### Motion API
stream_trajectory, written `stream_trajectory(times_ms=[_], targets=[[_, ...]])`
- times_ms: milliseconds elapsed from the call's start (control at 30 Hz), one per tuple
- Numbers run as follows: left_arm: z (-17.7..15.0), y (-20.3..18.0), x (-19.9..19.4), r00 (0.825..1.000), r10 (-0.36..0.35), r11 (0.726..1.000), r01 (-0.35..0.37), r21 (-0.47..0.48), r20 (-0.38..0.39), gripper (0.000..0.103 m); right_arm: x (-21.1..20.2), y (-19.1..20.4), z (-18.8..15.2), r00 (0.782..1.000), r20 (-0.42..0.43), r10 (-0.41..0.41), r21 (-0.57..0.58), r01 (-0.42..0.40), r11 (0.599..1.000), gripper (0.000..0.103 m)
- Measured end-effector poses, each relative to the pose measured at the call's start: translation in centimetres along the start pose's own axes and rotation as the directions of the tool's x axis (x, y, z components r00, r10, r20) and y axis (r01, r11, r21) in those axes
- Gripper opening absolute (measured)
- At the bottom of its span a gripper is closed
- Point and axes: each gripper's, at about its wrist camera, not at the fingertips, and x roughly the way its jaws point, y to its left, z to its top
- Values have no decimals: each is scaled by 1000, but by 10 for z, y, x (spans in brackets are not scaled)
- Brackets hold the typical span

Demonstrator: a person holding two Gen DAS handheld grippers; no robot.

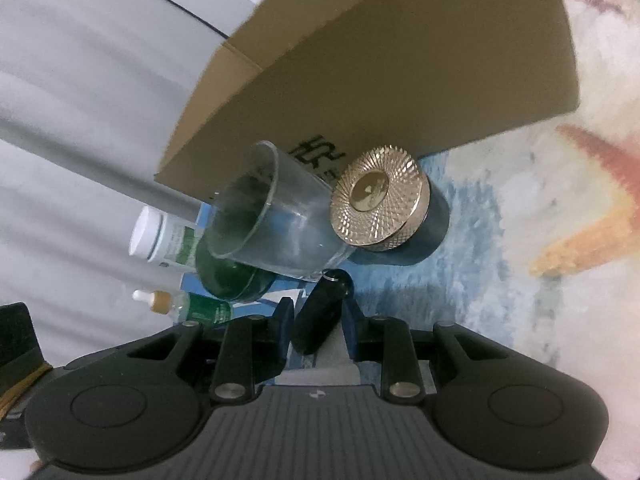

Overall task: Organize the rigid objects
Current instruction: 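Grasp the black earbud case with the right gripper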

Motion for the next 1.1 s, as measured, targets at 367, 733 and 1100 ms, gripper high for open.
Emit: stream_trajectory(times_ms=[367,733,1100], targets=[[1,9,19,997,-29,1000,28,-8,-71,43,21,-24,1,989,-48,140,175,-129,976,28],[3,13,21,995,-36,999,36,7,-91,31,21,-23,-1,980,-30,196,214,-185,959,28],[1,12,8,998,-22,999,23,25,-60,21,25,-3,-2,993,-56,108,119,-100,988,28]])
